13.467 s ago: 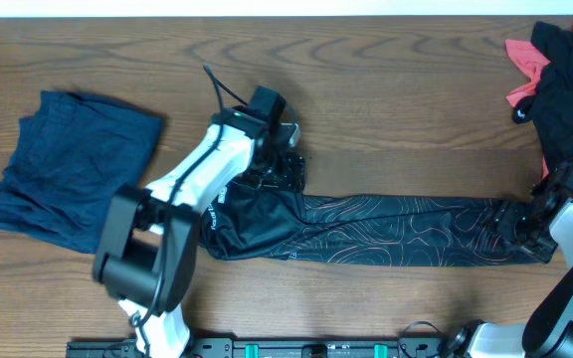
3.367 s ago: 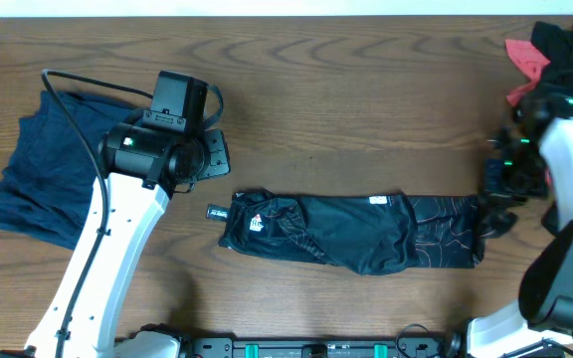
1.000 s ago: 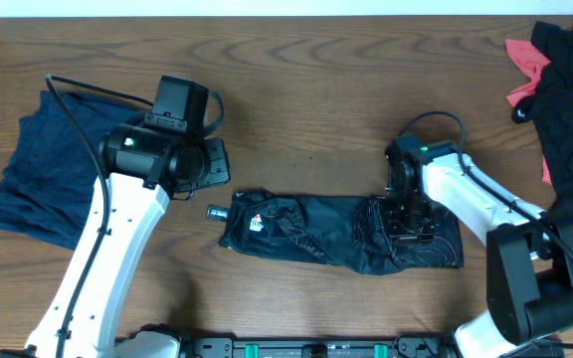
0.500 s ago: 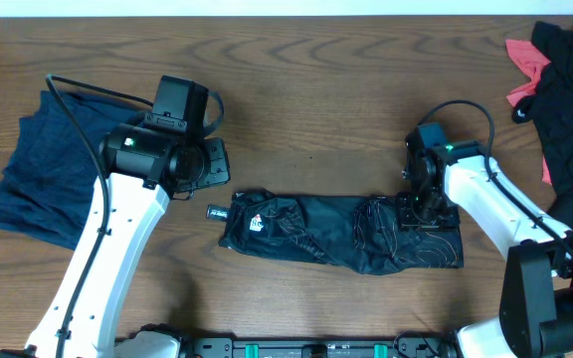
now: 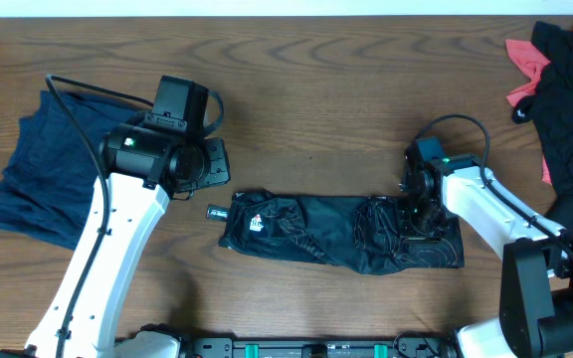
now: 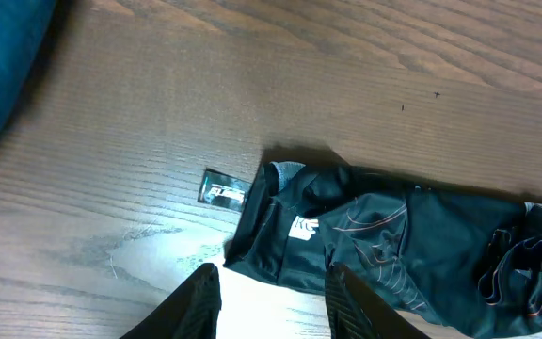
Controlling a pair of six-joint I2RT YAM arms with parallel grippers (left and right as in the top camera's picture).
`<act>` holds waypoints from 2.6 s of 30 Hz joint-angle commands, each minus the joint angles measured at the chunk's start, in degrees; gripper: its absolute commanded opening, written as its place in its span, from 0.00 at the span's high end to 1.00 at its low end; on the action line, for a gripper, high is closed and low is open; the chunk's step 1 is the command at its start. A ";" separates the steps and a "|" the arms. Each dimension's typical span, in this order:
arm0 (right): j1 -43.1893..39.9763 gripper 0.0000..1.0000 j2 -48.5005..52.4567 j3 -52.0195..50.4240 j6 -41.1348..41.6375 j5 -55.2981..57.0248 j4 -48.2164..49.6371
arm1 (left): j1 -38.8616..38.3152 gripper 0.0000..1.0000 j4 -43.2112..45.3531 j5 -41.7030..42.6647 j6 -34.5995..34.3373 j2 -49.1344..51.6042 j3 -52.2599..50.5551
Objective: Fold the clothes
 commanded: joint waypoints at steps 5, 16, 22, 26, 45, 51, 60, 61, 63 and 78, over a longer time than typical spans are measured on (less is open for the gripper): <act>1.20 0.95 -1.42 0.07 -15.02 -14.95 -0.28 | 0.26 0.61 -0.33 -0.07 0.57 -0.55 -0.79; 9.84 0.82 -2.54 0.13 -15.93 -18.14 -1.36 | 0.26 0.61 -0.09 -0.07 0.57 -0.55 -0.79; 11.96 0.68 -2.56 0.24 -15.89 -18.12 2.14 | 0.24 0.61 0.04 -0.04 0.57 -0.55 -0.79; 11.85 0.54 -2.69 3.06 -15.85 -16.59 2.03 | 0.24 0.48 0.04 -0.04 0.55 -0.55 -0.79; 6.27 0.01 -11.47 16.76 -8.37 -1.36 -10.25 | 0.24 0.19 5.86 10.86 10.88 9.20 -9.97; 5.88 0.01 -11.47 16.61 -8.35 -1.38 -10.51 | 0.24 0.18 11.10 11.98 12.15 17.07 -12.74; 5.88 0.01 -11.47 16.61 -8.35 -1.36 -10.64 | 0.09 0.17 14.80 16.70 12.15 24.41 -15.21; 5.88 0.01 -11.47 16.61 -8.37 -1.36 -10.62 | 0.09 0.17 15.50 16.70 12.15 24.65 -15.65; 5.88 0.01 -11.47 16.61 -8.35 -1.36 -10.64 | 0.09 0.17 16.96 16.85 11.93 24.85 -16.72; 5.88 0.01 -11.47 16.61 -8.33 0.02 -10.95 | -4.07 0.43 25.88 18.88 9.53 25.18 -22.69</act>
